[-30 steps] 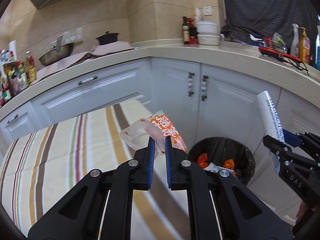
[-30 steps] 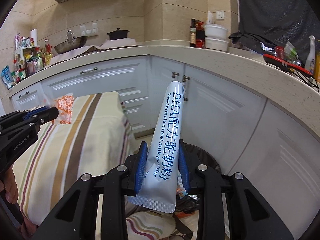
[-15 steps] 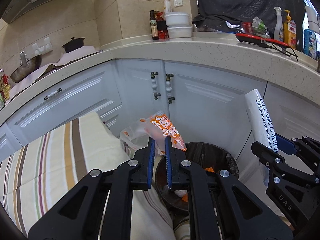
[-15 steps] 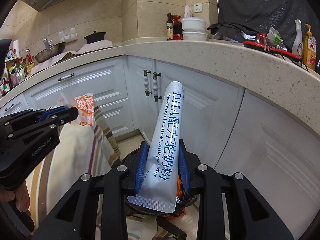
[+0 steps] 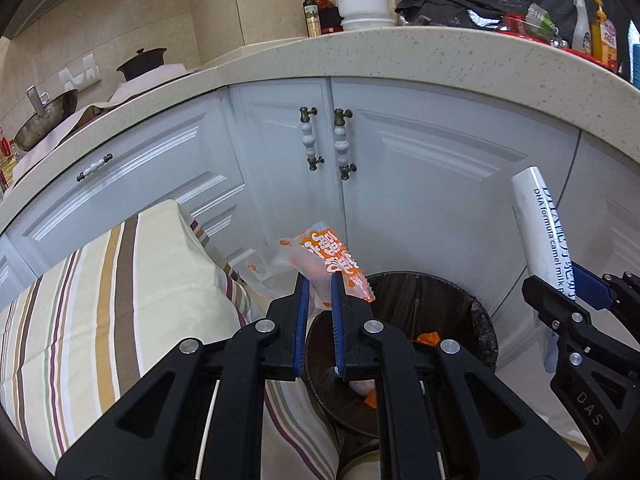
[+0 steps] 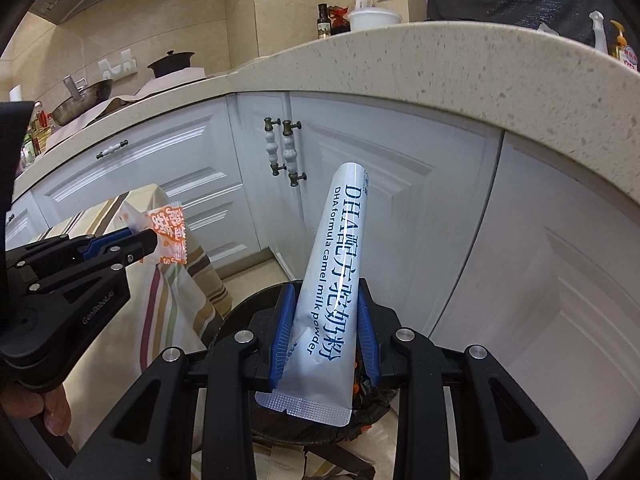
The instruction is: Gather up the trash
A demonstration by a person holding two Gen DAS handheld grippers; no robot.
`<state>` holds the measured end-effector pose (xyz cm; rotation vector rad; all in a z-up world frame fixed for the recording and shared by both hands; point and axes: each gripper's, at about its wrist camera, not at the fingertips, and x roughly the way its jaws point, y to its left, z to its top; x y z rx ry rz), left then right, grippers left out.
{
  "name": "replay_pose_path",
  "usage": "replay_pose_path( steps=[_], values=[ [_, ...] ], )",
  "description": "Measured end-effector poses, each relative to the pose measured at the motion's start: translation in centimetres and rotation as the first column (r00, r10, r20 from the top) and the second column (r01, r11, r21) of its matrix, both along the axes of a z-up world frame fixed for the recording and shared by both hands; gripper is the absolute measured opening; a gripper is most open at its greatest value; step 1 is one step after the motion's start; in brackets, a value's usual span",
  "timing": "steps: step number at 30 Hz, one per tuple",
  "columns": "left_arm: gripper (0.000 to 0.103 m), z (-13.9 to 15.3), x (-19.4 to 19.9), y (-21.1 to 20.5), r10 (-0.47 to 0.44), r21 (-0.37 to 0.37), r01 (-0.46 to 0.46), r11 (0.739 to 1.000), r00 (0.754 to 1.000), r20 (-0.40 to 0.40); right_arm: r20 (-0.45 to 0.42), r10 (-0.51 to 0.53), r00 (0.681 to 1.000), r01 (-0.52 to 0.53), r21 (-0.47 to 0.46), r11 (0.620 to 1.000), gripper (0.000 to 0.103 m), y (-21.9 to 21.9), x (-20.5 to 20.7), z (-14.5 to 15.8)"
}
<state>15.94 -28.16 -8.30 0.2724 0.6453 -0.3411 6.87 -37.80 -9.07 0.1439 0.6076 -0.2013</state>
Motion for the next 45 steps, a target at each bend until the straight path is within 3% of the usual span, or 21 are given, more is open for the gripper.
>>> replay_pose_path(
  steps=[5,8,11,13,15,19,28,45],
  values=[
    [0.017,-0.9,1.7,-0.5,0.018,-0.01,-0.018,1.0,0.998,-0.053,-0.011,0.0,1.0,0.001,0.013,1.0,0.031,-0.6,1.0,-0.8],
    [0.018,-0.9,2.2,-0.8,0.029,-0.014,-0.03,0.999,0.999,-0.046,-0.017,0.003,1.0,-0.003,0.016,1.0,0.031,-0.7,1.5,-1.2],
    [0.028,-1.0,2.5,-1.1,0.033,-0.008,-0.033,0.999,0.998,-0.044,-0.016,-0.002,1.0,0.003,0.014,1.0,0.032,-0.9,2.1,-1.6],
    [0.043,-1.1,2.7,-1.2,0.045,-0.008,-0.045,0.999,0.998,-0.052,-0.016,-0.009,1.0,0.009,0.01,1.0,0.046,-1.0,2.4,-1.9],
    [0.045,-1.1,2.9,-1.2,0.051,-0.009,-0.051,0.999,0.997,-0.053,-0.01,-0.023,1.0,0.023,0.001,1.0,0.054,-1.2,2.5,-2.0],
    [0.055,-1.1,2.9,-1.4,0.052,-0.002,-0.053,0.999,0.997,-0.049,-0.001,-0.029,1.0,0.029,0.003,1.0,0.057,-1.3,2.6,-1.8],
    [0.068,-1.1,2.9,-1.3,0.053,-0.002,-0.054,0.999,0.997,-0.048,0.01,-0.045,0.999,0.045,-0.004,0.999,0.061,-1.3,2.2,-1.1],
    [0.08,1.0,-0.2,1.1,0.037,-0.008,-0.037,0.999,0.999,0.01,0.023,-0.069,0.997,0.07,-0.016,0.997,0.072,0.0,0.0,0.7]
  ],
)
